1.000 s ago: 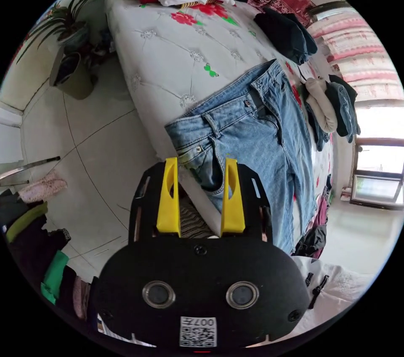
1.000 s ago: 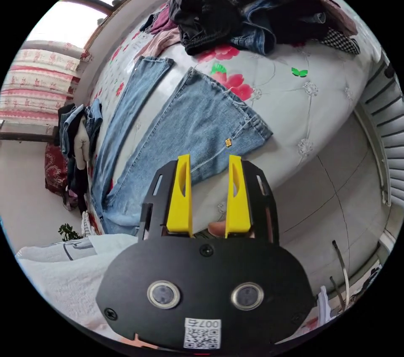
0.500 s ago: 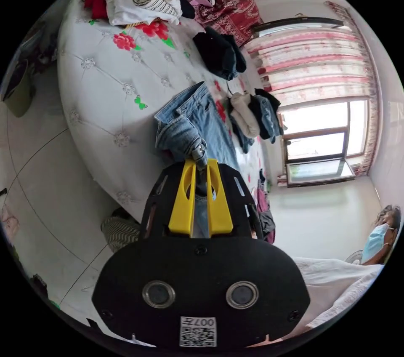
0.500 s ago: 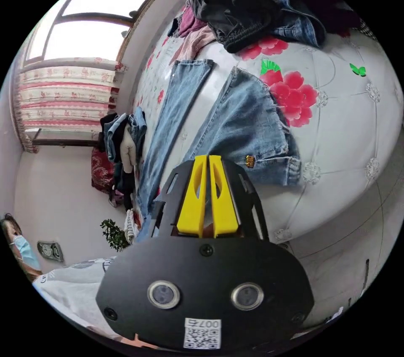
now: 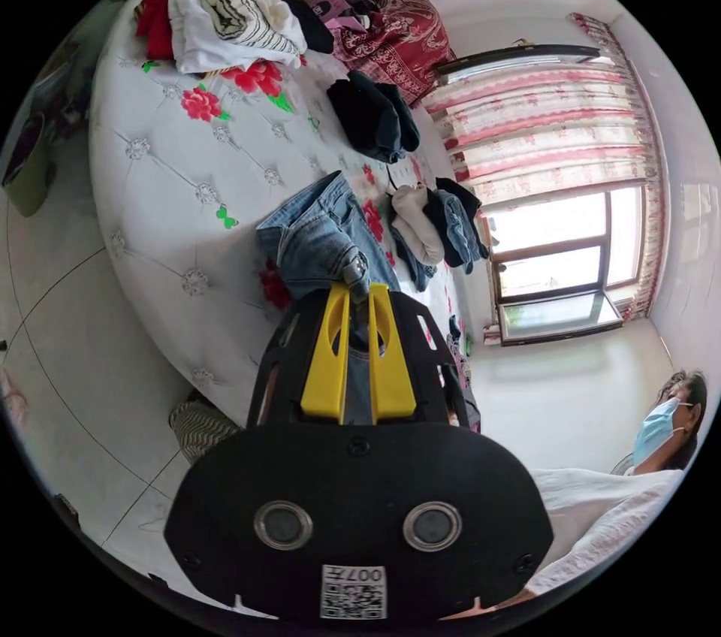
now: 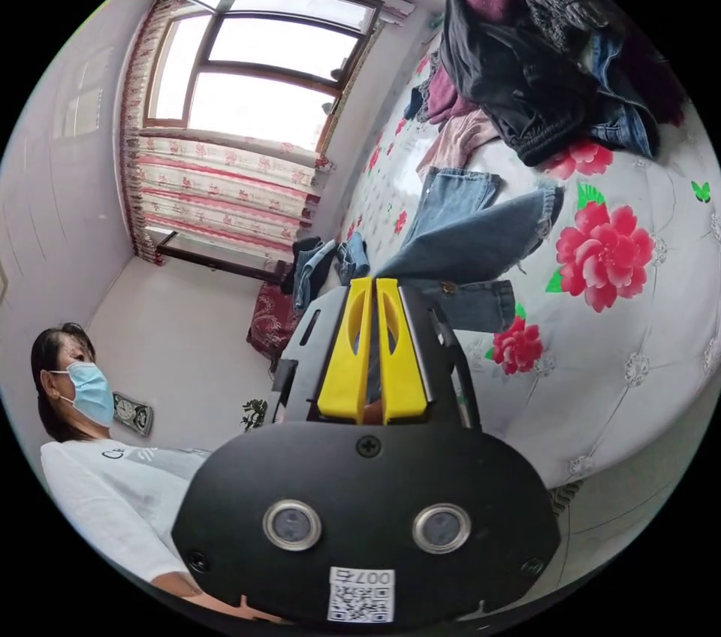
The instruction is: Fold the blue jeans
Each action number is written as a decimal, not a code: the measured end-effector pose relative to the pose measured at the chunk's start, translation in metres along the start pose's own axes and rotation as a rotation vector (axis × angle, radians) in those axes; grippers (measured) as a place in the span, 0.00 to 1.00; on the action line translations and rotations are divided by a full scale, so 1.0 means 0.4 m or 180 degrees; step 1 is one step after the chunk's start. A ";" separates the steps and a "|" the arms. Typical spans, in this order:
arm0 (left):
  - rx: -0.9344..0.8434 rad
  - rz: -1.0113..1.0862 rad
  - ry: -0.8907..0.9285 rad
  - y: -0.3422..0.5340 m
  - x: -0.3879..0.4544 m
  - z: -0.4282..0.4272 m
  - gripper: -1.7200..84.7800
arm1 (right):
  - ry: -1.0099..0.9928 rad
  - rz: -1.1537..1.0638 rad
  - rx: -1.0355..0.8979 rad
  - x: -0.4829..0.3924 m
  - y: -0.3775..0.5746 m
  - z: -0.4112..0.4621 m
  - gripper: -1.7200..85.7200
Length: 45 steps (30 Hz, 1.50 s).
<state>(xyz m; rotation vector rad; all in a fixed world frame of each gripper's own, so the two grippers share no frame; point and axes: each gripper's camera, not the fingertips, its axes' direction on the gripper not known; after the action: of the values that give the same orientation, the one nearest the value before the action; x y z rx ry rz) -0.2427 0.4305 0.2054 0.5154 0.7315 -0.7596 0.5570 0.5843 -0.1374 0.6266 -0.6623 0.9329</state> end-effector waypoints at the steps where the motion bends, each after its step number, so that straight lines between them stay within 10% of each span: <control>1: -0.0009 -0.0029 0.0000 -0.014 0.022 0.012 0.07 | 0.0019 -0.0020 -0.0019 -0.010 -0.010 0.012 0.02; 13: -0.0337 0.0437 -0.0845 -0.415 0.353 0.607 0.14 | 0.0761 -0.0247 -0.0456 -0.165 -0.405 0.700 0.04; 30: -0.1240 0.2515 -0.2848 -0.134 0.404 0.985 0.11 | 0.0834 -0.3026 -0.3815 -0.324 0.431 1.518 0.04; 38: -0.1357 0.2365 -0.3340 -0.188 0.415 1.021 0.08 | 0.0169 -0.2570 -0.4379 -0.325 0.582 1.543 0.02; 45: -0.0757 0.1849 -0.3569 -0.138 0.442 0.884 0.09 | 0.0195 -0.2793 -0.3479 -0.428 0.473 1.394 0.03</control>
<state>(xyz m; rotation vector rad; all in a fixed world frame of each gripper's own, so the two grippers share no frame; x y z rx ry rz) -0.0541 0.0894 0.2919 0.0169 -0.3738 -0.3034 0.1864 0.1751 0.1296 -0.1322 -0.6405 -0.2776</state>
